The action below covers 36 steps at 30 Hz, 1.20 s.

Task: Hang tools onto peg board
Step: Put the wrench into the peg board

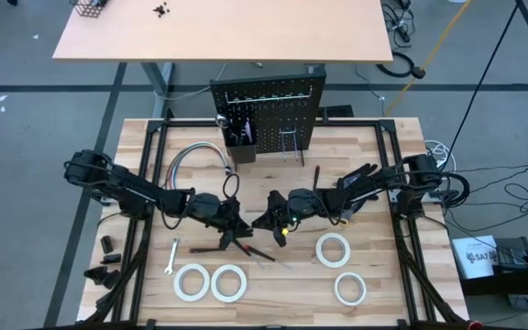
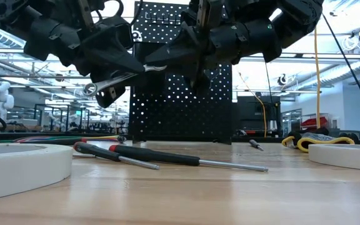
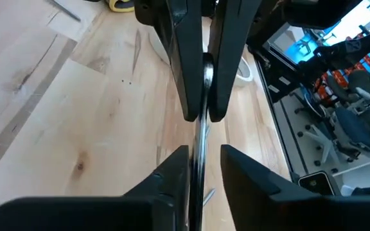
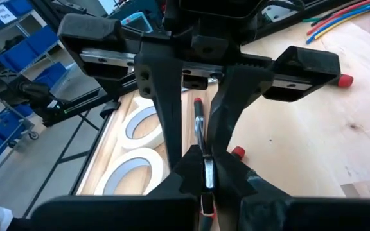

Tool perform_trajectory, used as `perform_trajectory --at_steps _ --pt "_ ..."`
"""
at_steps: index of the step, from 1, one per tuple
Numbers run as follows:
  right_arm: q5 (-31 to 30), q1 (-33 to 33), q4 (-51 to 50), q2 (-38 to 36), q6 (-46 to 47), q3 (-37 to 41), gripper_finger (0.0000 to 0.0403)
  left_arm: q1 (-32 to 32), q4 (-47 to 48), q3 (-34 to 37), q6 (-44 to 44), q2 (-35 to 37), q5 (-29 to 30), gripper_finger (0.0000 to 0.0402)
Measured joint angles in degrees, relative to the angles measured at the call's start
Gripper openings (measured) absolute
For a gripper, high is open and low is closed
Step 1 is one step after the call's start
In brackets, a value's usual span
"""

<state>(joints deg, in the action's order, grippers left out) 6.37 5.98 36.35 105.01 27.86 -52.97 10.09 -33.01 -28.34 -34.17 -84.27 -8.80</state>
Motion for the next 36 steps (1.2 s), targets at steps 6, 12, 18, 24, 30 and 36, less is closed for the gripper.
perform_trajectory --at_steps 6,12,18,24,30,36 --pt "1.5 0.0 -0.2 0.0 0.2 0.0 0.0009 0.0 0.0 0.0 0.0 0.0 0.0 0.0059" --pt "2.2 0.1 -0.6 0.0 0.5 0.0 0.0009 0.0 0.0 0.0 0.7 0.0 0.0 0.0021" --pt "2.8 0.1 -0.6 0.0 0.5 0.0 0.0009 0.0 0.0 0.0 1.6 0.0 0.0 0.001" --pt "2.3 0.1 -0.4 0.0 0.4 0.0 0.0044 0.0 -0.3 0.0 1.6 0.0 0.0 0.001" --pt "1.1 -0.2 0.7 0.0 0.4 0.0 0.0093 0.0 -0.5 0.0 1.6 0.0 0.0 0.0009" --pt "1.4 -1.3 0.0 -1.2 0.4 0.0 0.0125 -0.1 -0.2 0.0 4.2 0.5 -0.5 0.0009"
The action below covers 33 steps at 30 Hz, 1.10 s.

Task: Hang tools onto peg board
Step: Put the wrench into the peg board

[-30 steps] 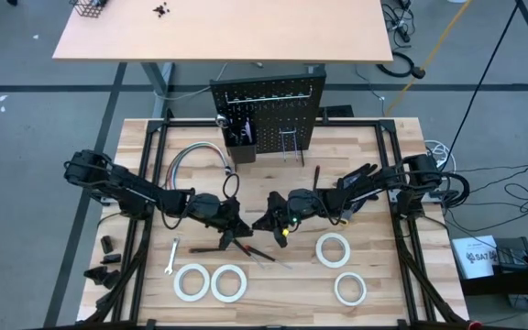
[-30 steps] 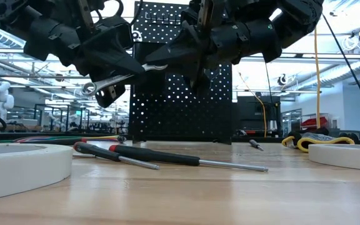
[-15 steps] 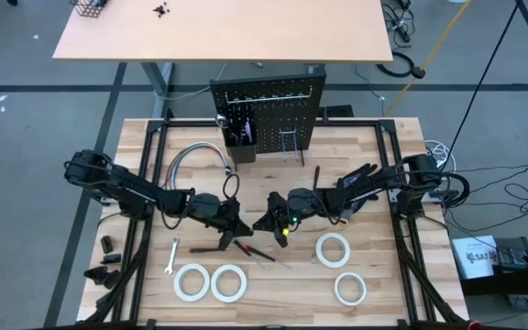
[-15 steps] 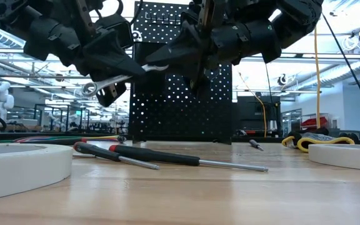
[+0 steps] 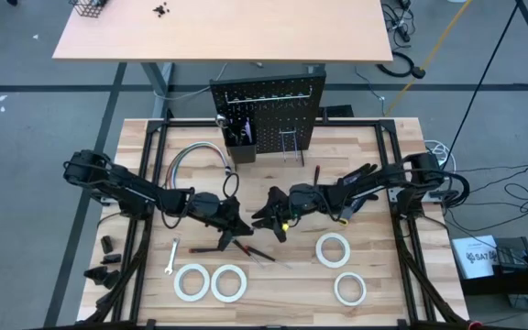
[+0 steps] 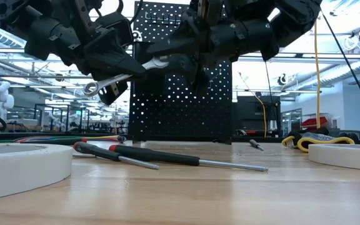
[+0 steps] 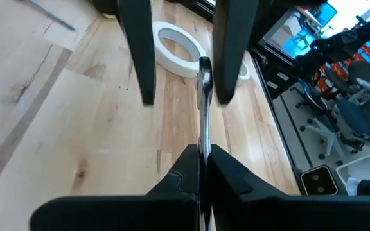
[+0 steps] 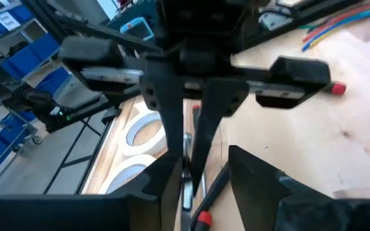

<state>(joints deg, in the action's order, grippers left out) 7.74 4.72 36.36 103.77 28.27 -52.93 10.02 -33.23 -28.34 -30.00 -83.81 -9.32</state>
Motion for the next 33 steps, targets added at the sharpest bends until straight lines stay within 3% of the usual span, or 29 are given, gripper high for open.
perform_trajectory --at_steps 8,13,17,23,28,33 --pt "0.1 -0.1 0.4 -4.2 -1.1 0.0 0.0131 0.0 8.3 0.0 1.9 4.4 -0.4 0.0008" --pt "0.1 -0.1 -1.0 -6.3 -0.9 0.0 0.013 0.0 8.6 0.0 2.0 6.6 -0.4 0.0008" --pt "-0.8 0.6 -7.1 -9.0 -0.9 0.0 0.0106 0.0 11.1 0.0 0.4 7.9 -2.7 0.0008" --pt "-10.6 3.3 -16.1 -11.1 -0.2 0.0 0.0013 0.6 12.6 0.0 -6.3 8.3 -1.7 0.0008" --pt "-19.6 4.7 -19.4 -8.7 6.5 0.0 0.0002 0.4 7.5 0.0 -11.8 8.3 6.8 0.0008" --pt "-24.8 3.8 -18.2 -7.4 10.3 0.0 0.0001 -0.5 7.2 0.0 -13.2 8.3 8.0 0.0008"
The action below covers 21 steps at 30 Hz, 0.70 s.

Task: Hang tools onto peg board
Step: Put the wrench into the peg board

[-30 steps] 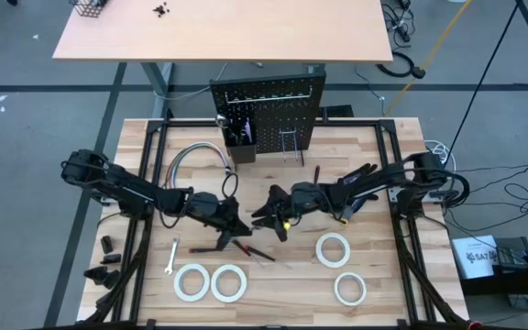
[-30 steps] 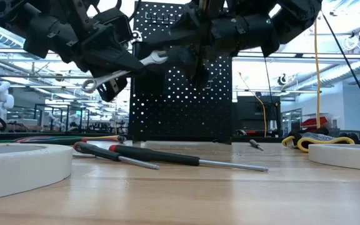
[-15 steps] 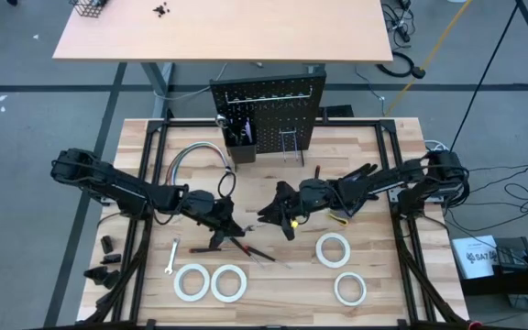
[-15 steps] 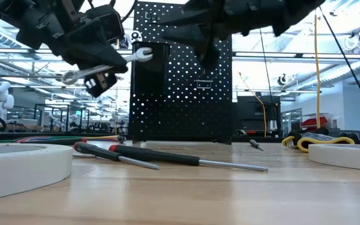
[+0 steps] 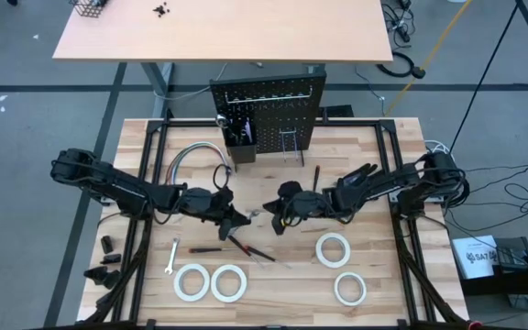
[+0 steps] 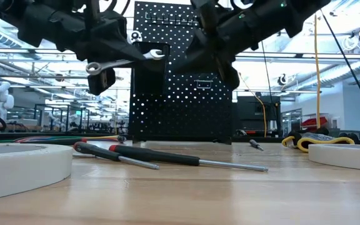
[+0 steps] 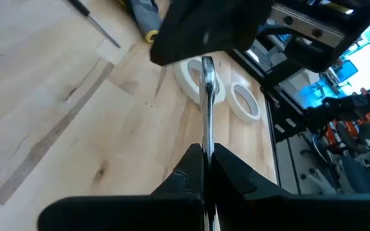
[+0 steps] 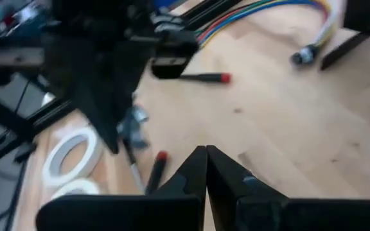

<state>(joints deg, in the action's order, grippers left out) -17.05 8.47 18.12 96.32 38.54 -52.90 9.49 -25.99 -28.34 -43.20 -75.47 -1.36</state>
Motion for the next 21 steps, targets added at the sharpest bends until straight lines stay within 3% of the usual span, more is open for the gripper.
perform_trajectory --at_steps 21 --pt "-0.9 -4.0 1.7 0.0 7.3 0.0 0.0 -0.2 1.3 0.0 -1.3 0.0 8.2 0.0008"
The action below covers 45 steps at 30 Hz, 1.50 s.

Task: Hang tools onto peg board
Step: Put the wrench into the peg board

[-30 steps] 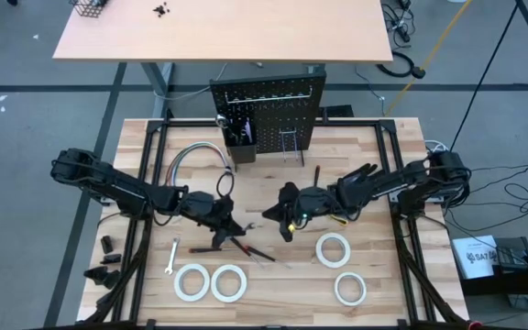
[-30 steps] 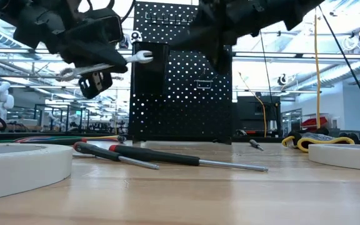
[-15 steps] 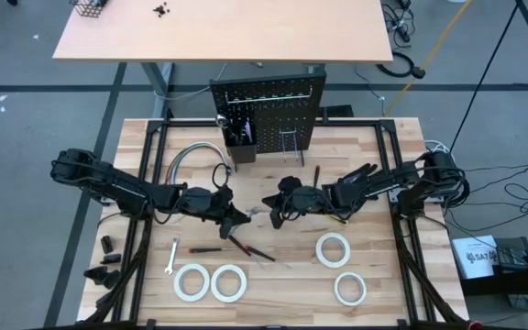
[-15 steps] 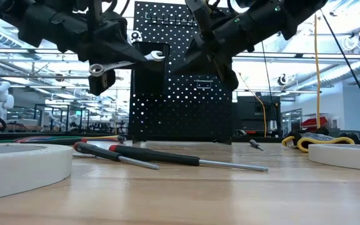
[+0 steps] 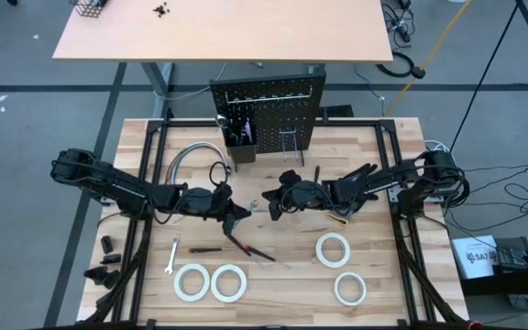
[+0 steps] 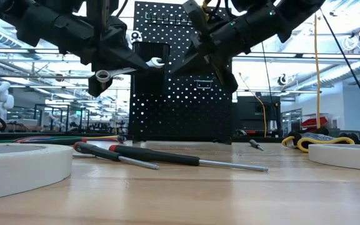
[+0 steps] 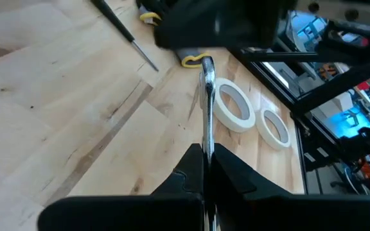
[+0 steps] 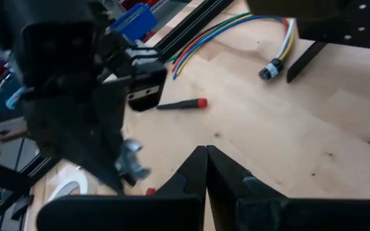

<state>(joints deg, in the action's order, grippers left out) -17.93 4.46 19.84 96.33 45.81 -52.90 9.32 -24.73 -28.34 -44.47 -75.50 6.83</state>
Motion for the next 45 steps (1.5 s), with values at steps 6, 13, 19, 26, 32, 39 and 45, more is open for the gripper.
perform_trajectory --at_steps 6,13,19,26,32,39,45 --pt "0.0 -0.8 0.9 0.0 0.1 0.0 0.0 0.0 0.2 0.0 0.2 0.0 2.3 0.0009" --pt "-0.2 -0.8 3.1 0.3 0.1 0.0 0.0 0.0 0.2 0.0 0.2 0.0 5.2 0.0009" --pt "-2.0 -1.1 5.2 0.3 0.3 0.0 0.0 0.0 0.0 0.0 0.2 0.0 6.1 0.0009" --pt "-3.2 -1.1 6.3 0.6 1.5 0.0 0.0 0.0 -0.5 0.0 0.2 0.0 7.9 0.0009" --pt "-3.0 -1.1 9.6 4.9 2.0 -2.4 0.0 0.0 -0.6 0.0 -0.1 0.0 9.0 0.0009" --pt "-1.6 -1.0 5.1 7.1 -1.5 -8.0 0.0 0.1 0.2 0.0 -0.2 0.0 9.1 0.0009" --pt "0.4 -1.1 1.8 9.6 -3.0 -12.1 0.0 0.1 1.2 0.1 -0.2 -0.1 9.8 0.0009"
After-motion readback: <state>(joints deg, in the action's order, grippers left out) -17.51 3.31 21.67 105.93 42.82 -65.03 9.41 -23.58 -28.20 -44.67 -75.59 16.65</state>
